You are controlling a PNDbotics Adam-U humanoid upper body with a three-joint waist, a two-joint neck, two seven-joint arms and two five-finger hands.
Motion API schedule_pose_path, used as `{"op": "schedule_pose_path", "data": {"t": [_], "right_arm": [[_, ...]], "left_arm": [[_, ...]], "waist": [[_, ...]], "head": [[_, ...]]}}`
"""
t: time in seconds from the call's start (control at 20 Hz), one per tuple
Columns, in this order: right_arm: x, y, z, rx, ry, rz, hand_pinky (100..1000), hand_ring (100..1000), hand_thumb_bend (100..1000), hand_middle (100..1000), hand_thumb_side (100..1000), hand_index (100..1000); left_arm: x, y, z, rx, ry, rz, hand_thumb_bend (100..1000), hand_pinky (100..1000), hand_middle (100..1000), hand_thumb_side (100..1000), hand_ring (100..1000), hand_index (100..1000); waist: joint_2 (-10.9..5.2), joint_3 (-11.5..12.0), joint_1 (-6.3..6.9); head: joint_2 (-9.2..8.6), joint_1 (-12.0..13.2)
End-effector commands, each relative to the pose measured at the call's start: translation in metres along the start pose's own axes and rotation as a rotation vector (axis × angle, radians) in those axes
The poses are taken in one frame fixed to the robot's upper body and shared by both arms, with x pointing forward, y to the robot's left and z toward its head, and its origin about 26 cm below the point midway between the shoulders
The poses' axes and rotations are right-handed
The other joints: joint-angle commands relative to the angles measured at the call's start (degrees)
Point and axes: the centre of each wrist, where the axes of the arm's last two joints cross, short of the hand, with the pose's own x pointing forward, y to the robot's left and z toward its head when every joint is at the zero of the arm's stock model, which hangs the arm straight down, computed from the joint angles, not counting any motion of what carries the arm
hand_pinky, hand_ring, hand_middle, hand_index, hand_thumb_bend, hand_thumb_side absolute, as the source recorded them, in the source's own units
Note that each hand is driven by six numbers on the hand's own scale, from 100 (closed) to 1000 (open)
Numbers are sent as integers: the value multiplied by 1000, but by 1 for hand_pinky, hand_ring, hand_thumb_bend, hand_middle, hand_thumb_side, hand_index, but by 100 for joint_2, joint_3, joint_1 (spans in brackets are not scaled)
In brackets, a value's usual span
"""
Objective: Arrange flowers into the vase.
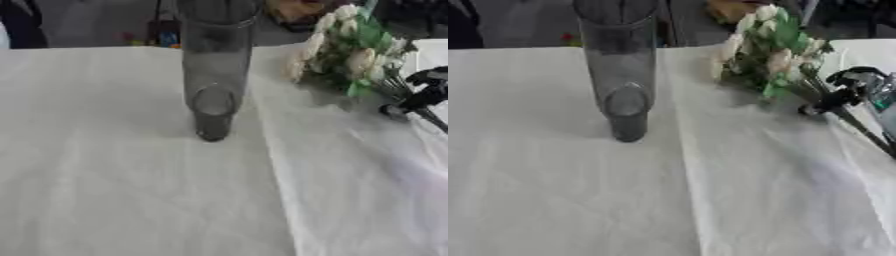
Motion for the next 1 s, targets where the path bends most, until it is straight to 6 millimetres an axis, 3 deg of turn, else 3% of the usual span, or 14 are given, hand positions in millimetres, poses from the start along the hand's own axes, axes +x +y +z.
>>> {"op": "schedule_pose_path", "data": {"t": [0.05, 0.3, 0.45, 0.65, 1.0], "right_arm": [[-1, -27, 12, -92, -16, 9, 828, 1000, 392, 943, 242, 965], [0, -27, 12, -140, -33, 2, 759, 941, 318, 844, 232, 861], [0, -26, 12, -158, -38, 4, 672, 853, 230, 792, 218, 814], [3, -29, 14, -139, -49, 13, 647, 833, 141, 788, 204, 820], [8, -36, 18, -110, -72, 9, 608, 814, 108, 760, 194, 800]], "left_arm": [[3, -3, -6, -11, -35, 6, 100, 760, 873, 601, 806, 872], [3, -4, -7, -18, -40, 8, 100, 760, 871, 599, 807, 871], [3, -4, -7, -20, -39, 8, 100, 760, 871, 598, 807, 870], [3, -3, -6, -24, -37, 2, 100, 761, 869, 596, 808, 863], [3, -3, -6, -25, -34, 1, 100, 762, 868, 597, 809, 864]], "waist": [[-84, 4, 8], [-41, 8, 10], [-31, 12, 14], [-53, -22, 20], [-73, -56, -4]], "head": [[-79, -24], [-84, -39], [-73, -27], [-10, 13], [-43, 14]]}}
